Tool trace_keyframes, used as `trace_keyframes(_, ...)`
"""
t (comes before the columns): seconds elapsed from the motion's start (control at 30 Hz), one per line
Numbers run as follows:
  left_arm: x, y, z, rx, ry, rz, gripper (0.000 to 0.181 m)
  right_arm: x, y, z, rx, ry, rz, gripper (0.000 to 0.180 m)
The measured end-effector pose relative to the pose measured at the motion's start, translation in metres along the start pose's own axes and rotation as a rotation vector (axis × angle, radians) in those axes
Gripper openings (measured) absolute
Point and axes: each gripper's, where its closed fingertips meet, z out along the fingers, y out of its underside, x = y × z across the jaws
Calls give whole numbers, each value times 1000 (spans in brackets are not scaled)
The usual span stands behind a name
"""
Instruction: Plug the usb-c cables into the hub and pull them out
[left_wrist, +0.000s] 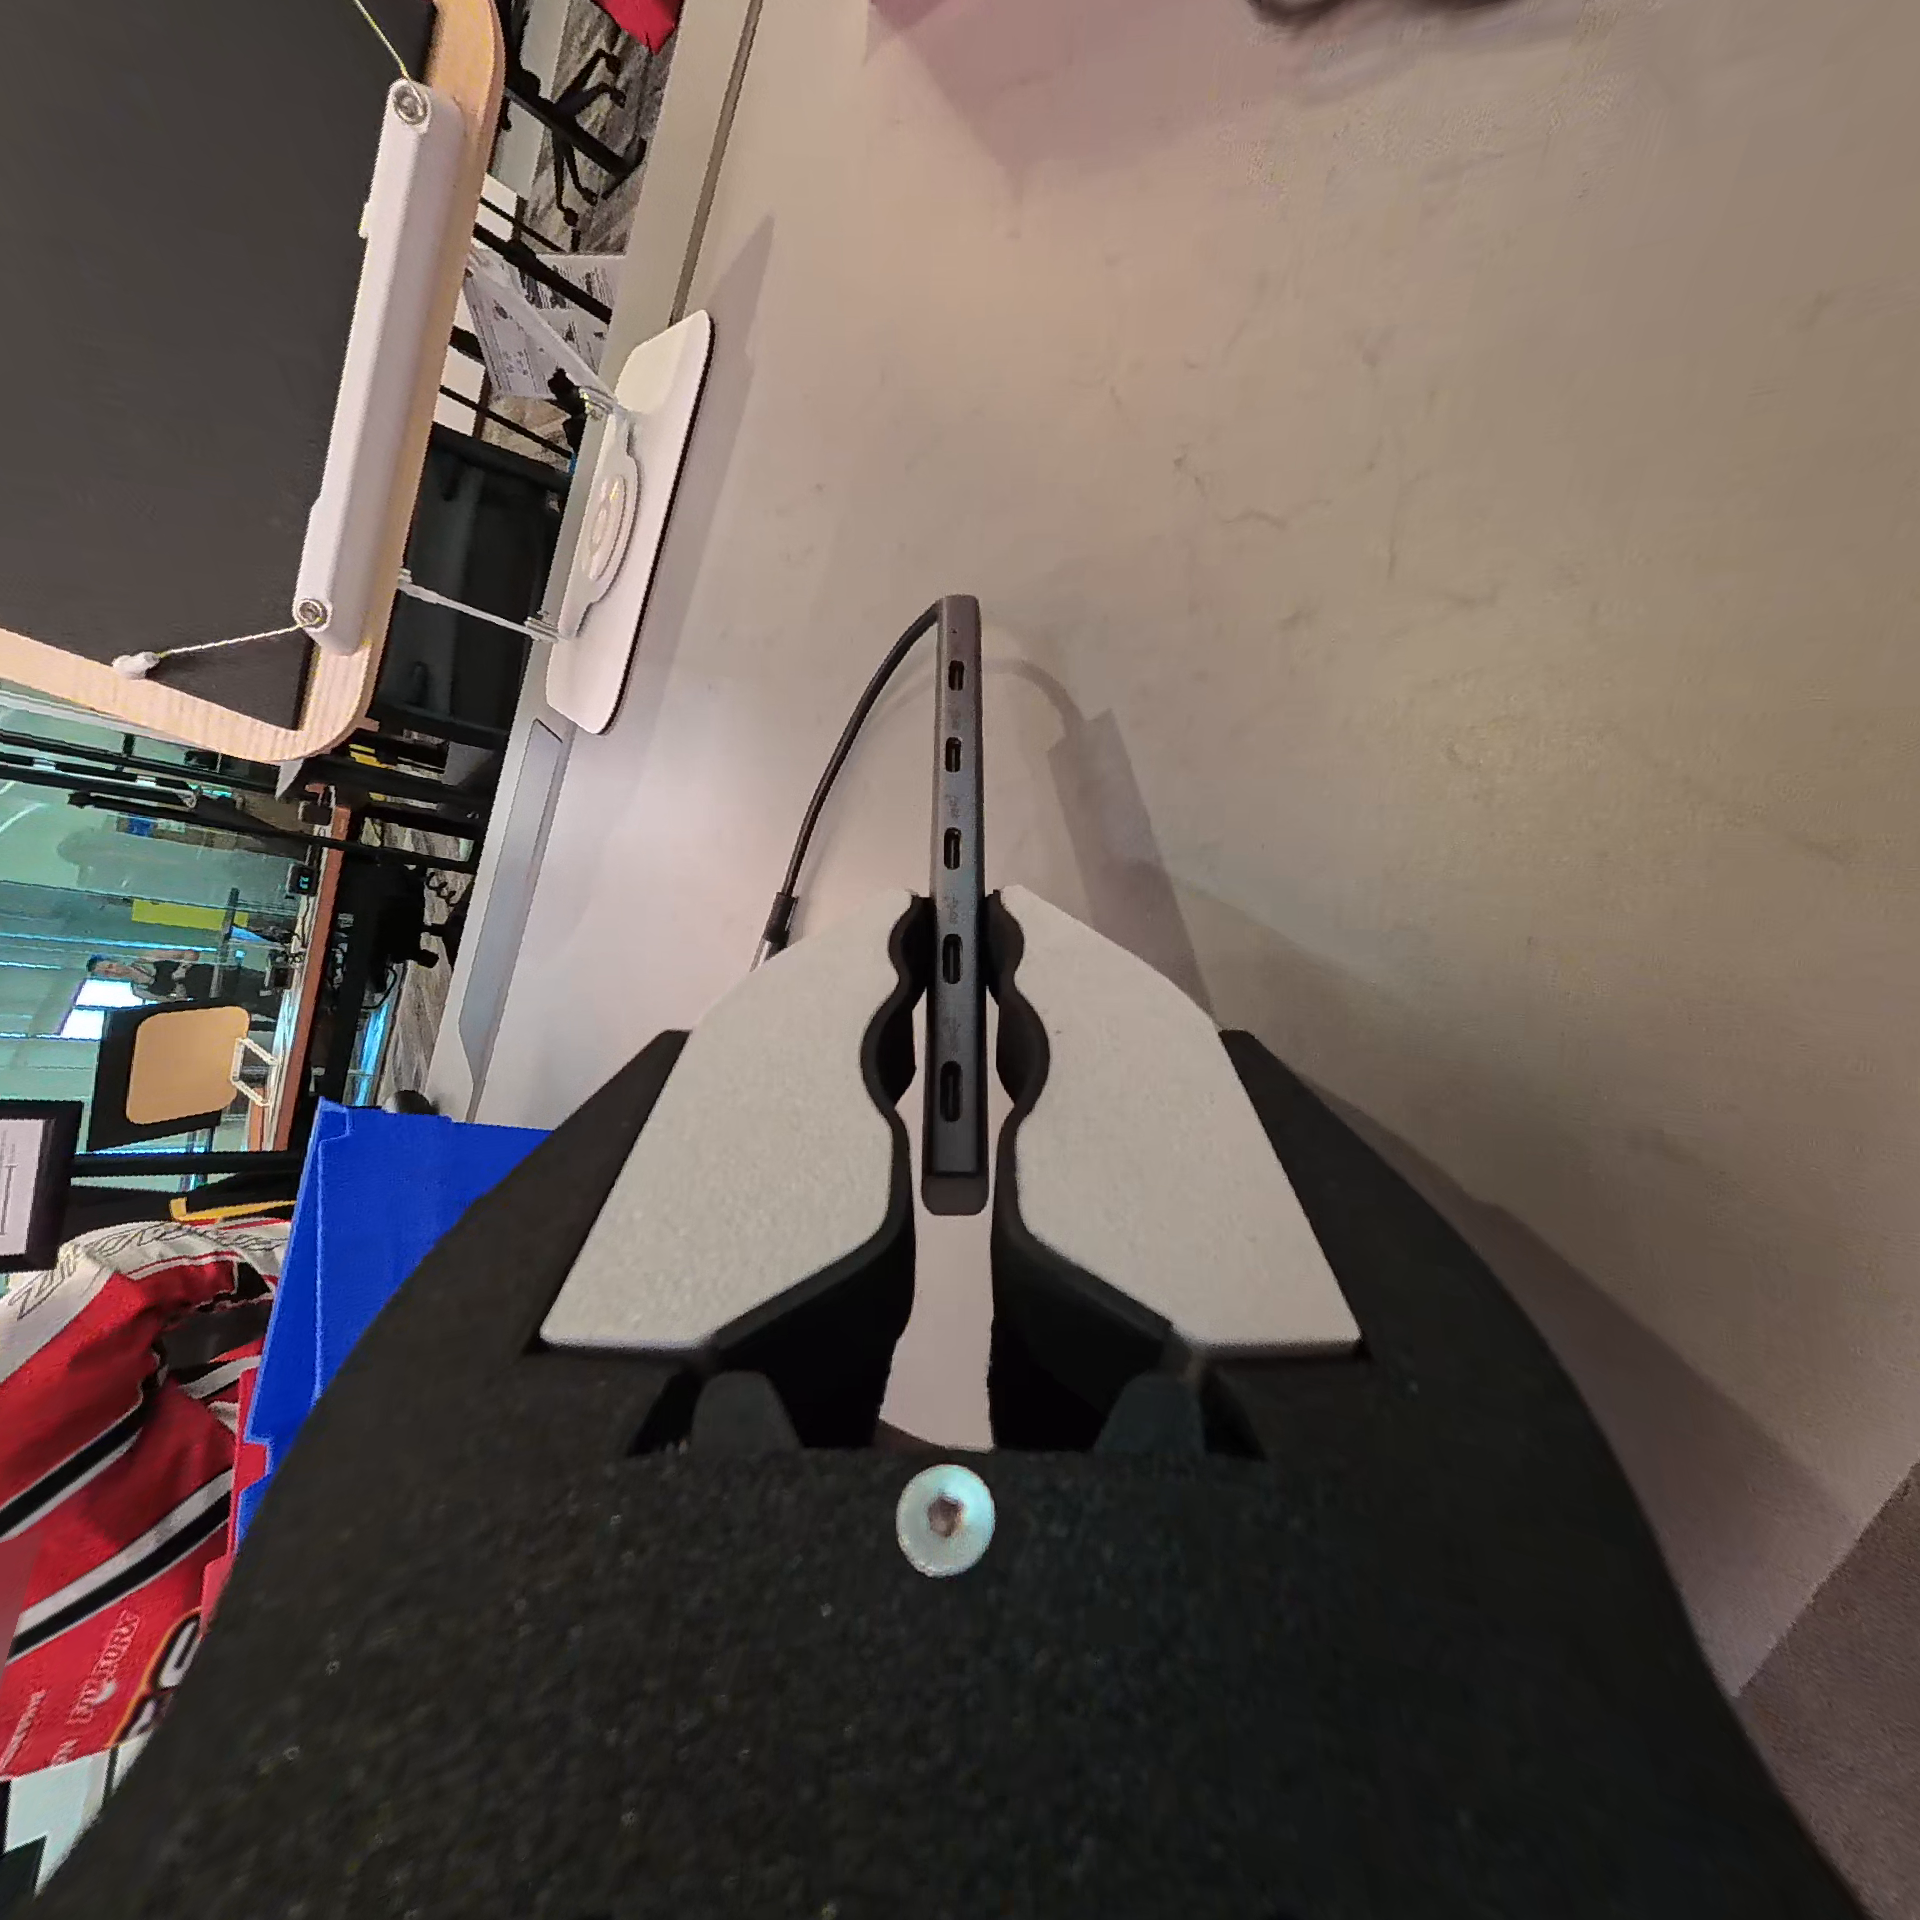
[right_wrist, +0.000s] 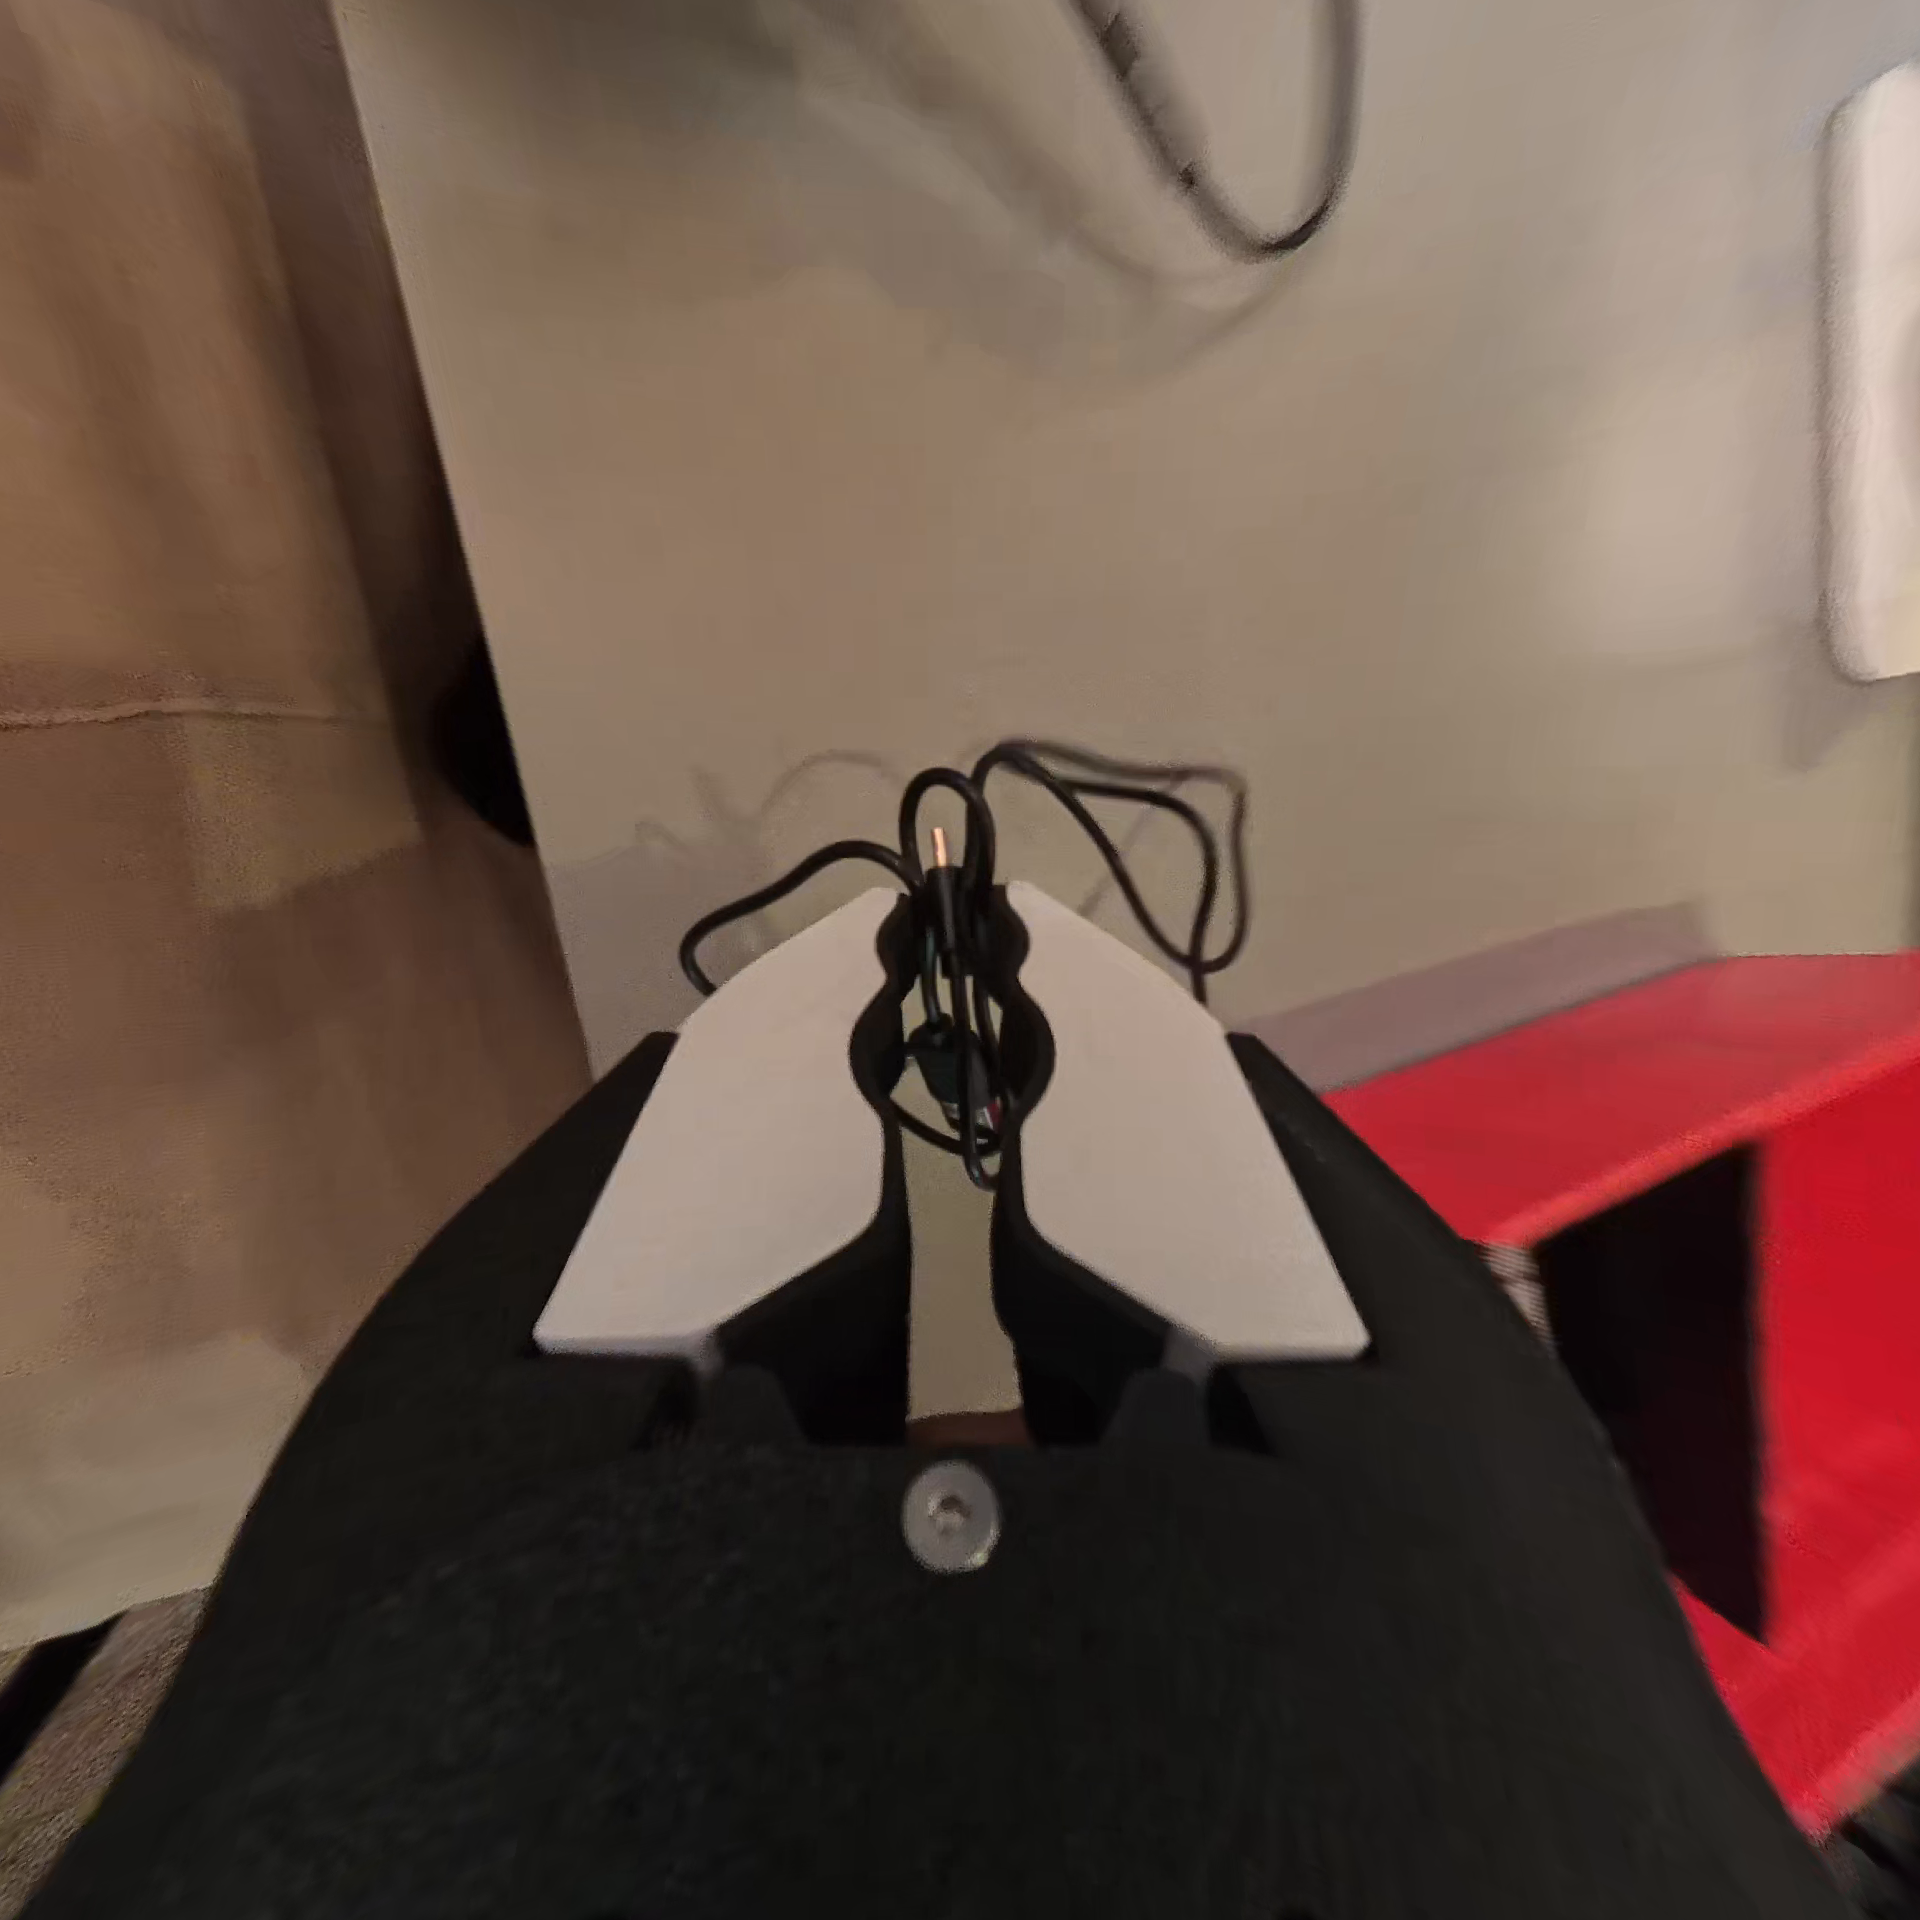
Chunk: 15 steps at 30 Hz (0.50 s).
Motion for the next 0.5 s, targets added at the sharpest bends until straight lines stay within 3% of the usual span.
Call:
trace_keyframes(0.17,-1,-1,0,2,-3,0,9,58,-44,-101,95,302,-80,12)
trace_keyframes(0.3,-1,-2,0,3,-7,0,9,101,-41,-175,70,480,-73,12)
trace_keyframes(0.4,-2,-4,-1,10,-11,-2,9,121,2,-174,-66,414,25,12)
trace_keyframes(0.5,-6,-13,-5,54,-33,-1,9,132,55,-132,-180,230,158,12)
